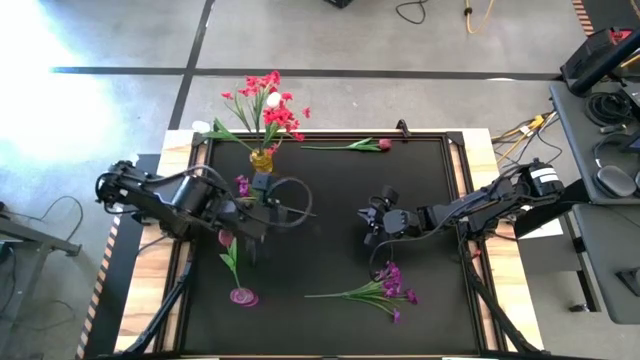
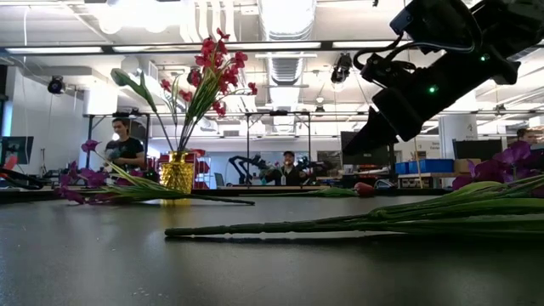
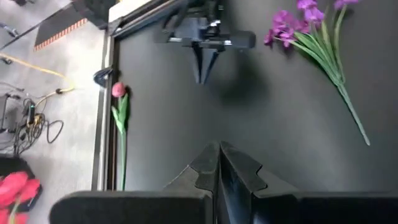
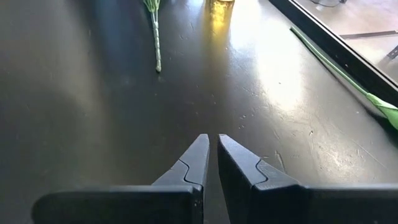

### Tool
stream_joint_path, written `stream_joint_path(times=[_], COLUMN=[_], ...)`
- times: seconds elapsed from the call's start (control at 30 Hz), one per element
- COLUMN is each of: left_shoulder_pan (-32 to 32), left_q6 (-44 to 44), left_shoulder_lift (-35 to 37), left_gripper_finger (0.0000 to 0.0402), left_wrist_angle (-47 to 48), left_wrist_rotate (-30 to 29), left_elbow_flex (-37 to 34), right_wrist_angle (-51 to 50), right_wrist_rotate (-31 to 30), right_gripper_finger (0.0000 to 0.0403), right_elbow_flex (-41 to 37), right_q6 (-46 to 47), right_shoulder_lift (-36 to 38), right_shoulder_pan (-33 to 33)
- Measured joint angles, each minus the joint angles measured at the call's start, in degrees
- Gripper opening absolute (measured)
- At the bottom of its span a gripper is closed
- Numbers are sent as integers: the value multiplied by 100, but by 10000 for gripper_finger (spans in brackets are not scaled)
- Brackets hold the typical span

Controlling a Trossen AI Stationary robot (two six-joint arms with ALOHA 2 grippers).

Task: Sort flowers into vase by color
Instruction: Put the top violet flowers into the violet vase

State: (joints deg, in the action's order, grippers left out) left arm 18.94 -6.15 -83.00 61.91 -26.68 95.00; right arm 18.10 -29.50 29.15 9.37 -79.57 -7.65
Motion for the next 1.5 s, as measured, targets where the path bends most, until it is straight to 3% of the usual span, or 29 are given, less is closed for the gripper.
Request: stream_joint_path(times=[0.2,0.53,0.73,0.87,1.0,1.27,1.37,1.5], left_shoulder_pan=[-113,-120,-120,-120,-153,-356,-363,-363], left_q6=[20,-342,-387,-367,-194,539,654,480], left_shoulder_lift=[540,2287,3323,3917,4313,4210,4167,4395], left_gripper_finger=[0,0,0,0,0,0,0,0], left_wrist_angle=[-464,-2684,-3261,-3269,-2712,-1073,-1008,-1726], left_wrist_rotate=[43,71,70,-1,-501,-675,-682,-672], left_elbow_flex=[-398,-2750,-3337,-3654,-3870,-3180,-3104,-3565], right_wrist_angle=[138,150,159,178,157,-311,-40,705], right_wrist_rotate=[13,407,402,406,406,445,960,1895], right_gripper_finger=[27,27,34,62,98,141,143,138], right_elbow_flex=[-37,259,467,715,990,1387,1434,1709], right_q6=[69,197,-102,-224,-366,-361,-404,-466], right_shoulder_lift=[0,0,-53,-327,-705,-1040,-1102,-1520], right_shoulder_pan=[2,8,19,19,19,19,147,459])
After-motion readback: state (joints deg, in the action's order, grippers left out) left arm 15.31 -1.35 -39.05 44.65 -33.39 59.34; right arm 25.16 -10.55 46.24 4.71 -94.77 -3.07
